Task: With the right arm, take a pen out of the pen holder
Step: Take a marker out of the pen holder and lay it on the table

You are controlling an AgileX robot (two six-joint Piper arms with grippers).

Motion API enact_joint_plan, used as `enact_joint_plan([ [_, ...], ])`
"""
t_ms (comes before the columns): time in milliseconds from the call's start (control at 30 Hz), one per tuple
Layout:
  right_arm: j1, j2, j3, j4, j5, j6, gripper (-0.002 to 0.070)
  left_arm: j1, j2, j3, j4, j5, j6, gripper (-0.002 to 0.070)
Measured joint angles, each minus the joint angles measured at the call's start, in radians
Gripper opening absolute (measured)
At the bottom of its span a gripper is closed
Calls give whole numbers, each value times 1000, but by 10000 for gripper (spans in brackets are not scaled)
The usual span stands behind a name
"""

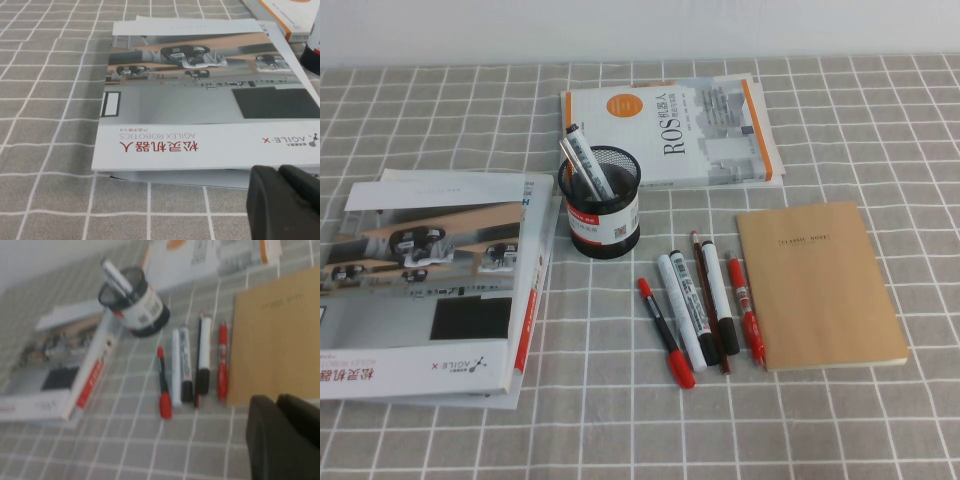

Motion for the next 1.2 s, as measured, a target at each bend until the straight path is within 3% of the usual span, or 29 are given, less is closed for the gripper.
enact_joint_plan([
  [233,0,287,-168,-199,220,0,-12,0,0,0,0,0,0,-3],
  [533,15,526,-324,-266,250,-23,-12,0,0,0,0,0,0,-3],
  [900,332,904,-618,-366,169,-4,-13,0,0,0,0,0,0,-3],
  [1200,532,1274,-1040,-429,156,-2,-12,0,0,0,0,0,0,-3],
])
